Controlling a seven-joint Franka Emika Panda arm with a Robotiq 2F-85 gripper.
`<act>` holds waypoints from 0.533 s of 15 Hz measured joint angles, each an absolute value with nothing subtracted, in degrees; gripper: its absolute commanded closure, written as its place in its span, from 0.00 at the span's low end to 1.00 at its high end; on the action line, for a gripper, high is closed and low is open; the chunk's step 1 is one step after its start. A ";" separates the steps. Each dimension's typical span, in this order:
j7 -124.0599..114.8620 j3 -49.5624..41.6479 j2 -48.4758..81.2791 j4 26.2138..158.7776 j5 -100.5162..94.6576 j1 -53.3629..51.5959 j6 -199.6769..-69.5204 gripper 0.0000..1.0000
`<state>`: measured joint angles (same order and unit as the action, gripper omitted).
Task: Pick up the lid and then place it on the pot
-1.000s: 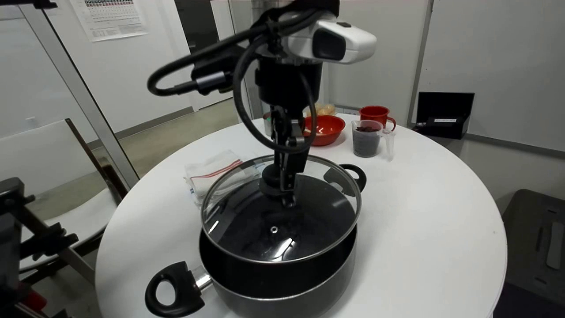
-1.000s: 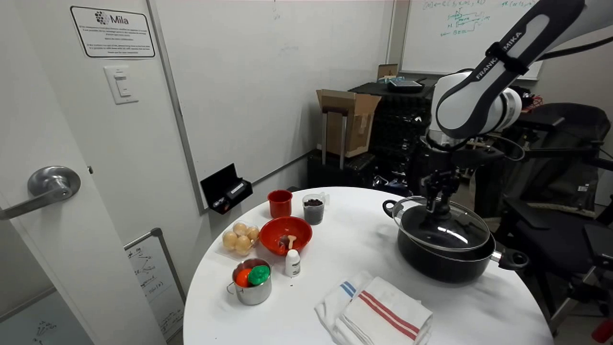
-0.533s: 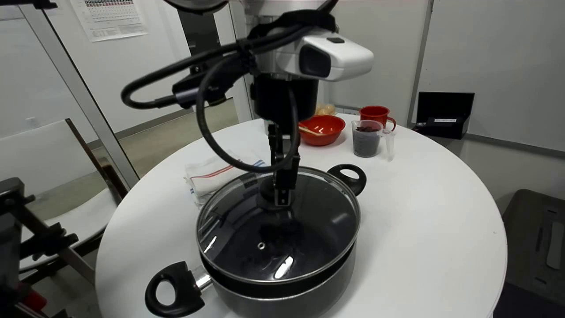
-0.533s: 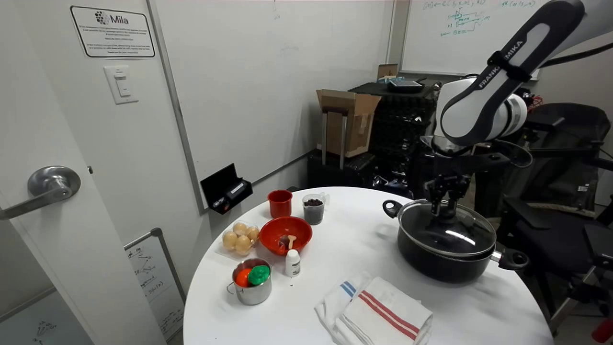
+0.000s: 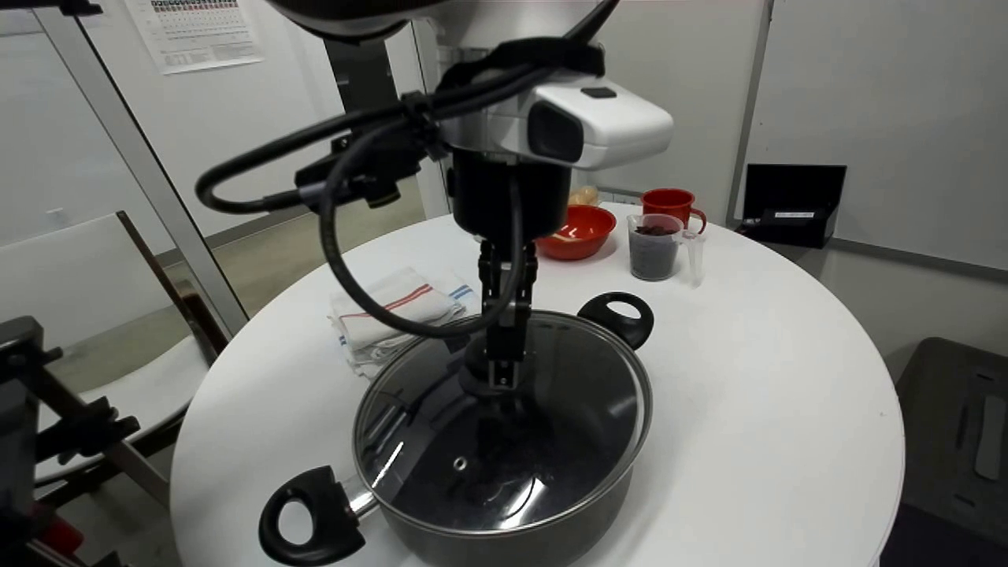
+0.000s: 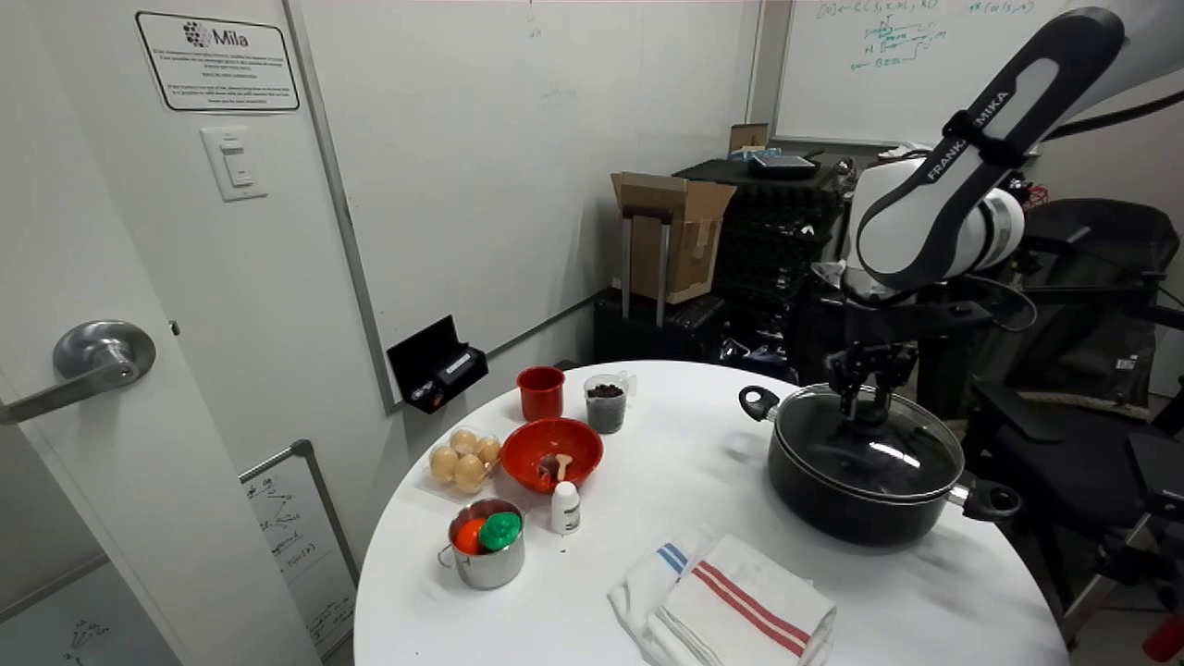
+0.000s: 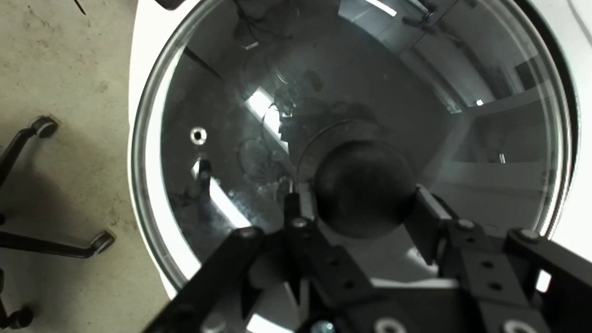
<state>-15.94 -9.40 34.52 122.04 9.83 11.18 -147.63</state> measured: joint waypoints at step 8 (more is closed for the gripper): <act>-15.95 -9.10 34.49 122.05 9.83 10.34 -147.75 0.75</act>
